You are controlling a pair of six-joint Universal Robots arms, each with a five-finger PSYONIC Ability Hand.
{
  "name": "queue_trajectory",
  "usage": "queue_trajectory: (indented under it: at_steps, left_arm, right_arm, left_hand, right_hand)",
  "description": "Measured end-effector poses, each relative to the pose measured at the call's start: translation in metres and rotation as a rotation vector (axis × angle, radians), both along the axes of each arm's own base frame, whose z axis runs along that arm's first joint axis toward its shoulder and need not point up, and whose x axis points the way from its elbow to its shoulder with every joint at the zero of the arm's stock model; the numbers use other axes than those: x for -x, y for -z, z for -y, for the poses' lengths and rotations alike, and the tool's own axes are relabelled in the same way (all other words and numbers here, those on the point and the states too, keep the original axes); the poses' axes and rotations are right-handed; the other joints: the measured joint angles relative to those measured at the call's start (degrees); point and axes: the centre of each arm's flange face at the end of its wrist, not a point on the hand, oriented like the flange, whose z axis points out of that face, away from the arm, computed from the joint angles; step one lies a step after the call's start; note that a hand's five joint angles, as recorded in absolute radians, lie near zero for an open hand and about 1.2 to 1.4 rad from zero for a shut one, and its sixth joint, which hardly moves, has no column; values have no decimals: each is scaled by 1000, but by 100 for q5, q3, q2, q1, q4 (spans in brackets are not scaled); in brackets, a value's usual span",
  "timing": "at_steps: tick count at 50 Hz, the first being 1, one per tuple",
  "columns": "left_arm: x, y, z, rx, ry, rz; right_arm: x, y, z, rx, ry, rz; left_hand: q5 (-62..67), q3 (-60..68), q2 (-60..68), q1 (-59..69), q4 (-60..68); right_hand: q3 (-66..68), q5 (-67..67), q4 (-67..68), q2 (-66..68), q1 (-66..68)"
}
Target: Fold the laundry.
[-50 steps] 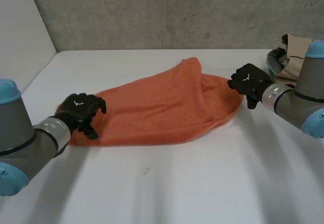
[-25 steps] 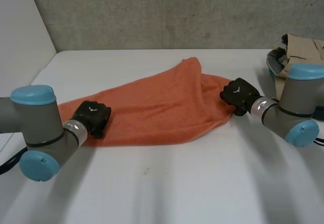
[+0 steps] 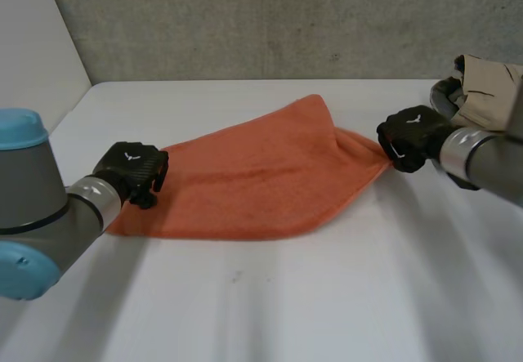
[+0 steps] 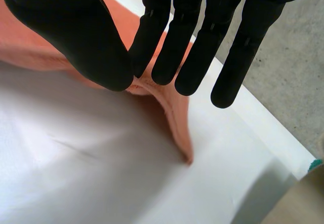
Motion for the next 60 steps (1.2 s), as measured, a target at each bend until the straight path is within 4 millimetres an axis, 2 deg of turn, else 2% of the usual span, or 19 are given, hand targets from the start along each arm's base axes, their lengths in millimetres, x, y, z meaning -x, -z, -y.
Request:
queue_trajectory:
  at_steps: [1,2,4,7,13,17,18,20,23,31,36,38,44,48,54,56,60]
  left_arm:
    - [0,-1,-1,-2,1,-4]
    - [-1,-2,-5,-9,6,-16]
    - [-1,-1,-10,-23,15,-27]
    - [1,4,-15,-48,31,-32]
    - [12,25,-22,-104,64,-14]
    - [21,41,-18,-122,66,9]
    - [23,44,-15,-125,62,17]
    - [26,50,-10,-123,49,28]
    - [30,55,-2,-114,34,37]
    - [38,66,14,-96,40,63]
    - [39,64,15,-87,55,78]
    - [39,59,15,-76,53,76]
    - [33,36,11,-34,14,48]
    - [28,8,-2,-11,-4,2]
    - [19,-49,-38,12,22,-122]
    - [17,-62,-45,19,34,-159]
    - [17,-74,-42,28,33,-208]
  right_arm:
    - [0,-4,-3,-3,0,2]
    - [0,-21,-17,-13,-4,12]
    - [-2,-40,-34,-14,-14,29]
    - [-10,-62,-57,-1,-32,64]
    - [-29,-100,-97,26,-50,182]
    - [-37,-118,-111,44,-46,254]
    - [-38,-121,-114,48,-43,269]
    - [-39,-122,-114,48,-38,275]
    - [-40,-117,-111,41,-30,258]
    - [-36,-97,-104,2,-7,167]
    - [-31,-88,-101,-12,12,140]
    - [-30,-85,-99,-15,20,136]
    - [-25,-76,-95,-21,40,125]
    - [-19,-75,-92,-16,57,112]
    - [-7,-81,-90,16,79,73]
    - [-5,-81,-89,23,78,64]
    - [-8,-75,-84,25,65,50]
  left_hand:
    - [-461,-464,-582,-525,-464]
    - [-1517,-1588,-1601,-1620,-1537]
    - [-2338,-2299,-2309,-2205,-2341]
    - [-2767,-2712,-2712,-2469,-2783]
    - [-2891,-2802,-2827,-2494,-2867]
    - [-2844,-2791,-2814,-2490,-2854]
    - [-2429,-2378,-2390,-2071,-2450]
    - [-1513,-1545,-1479,-1068,-1517]
    - [-903,-917,-884,-477,-895]
    - [-714,-682,-667,-380,-699]
    - [1139,1178,1222,1605,1220]
    - [1420,1545,1603,1682,1600]
    - [1420,1589,1643,1682,1630]
    - [1420,1589,1643,1682,1631]
    - [1420,1590,1643,1682,1631]
    - [1420,1590,1643,1682,1631]
    - [1420,1597,1643,1682,1646]
  right_hand:
    - [0,0,0,0,0]
    - [0,0,1,0,0]
    - [0,0,1,0,0]
    - [0,0,1,0,0]
    - [0,0,1,0,0]
    - [0,1,1,0,0]
    - [0,0,1,0,0]
    - [0,0,1,0,0]
    - [0,0,1,0,0]
    - [0,0,1,0,0]
    - [0,1,1,0,0]
    - [0,0,1,0,0]
    - [0,0,1,0,0]
    - [0,0,1,0,0]
    - [0,0,1,0,0]
    - [0,0,1,0,0]
    - [0,0,1,0,0]
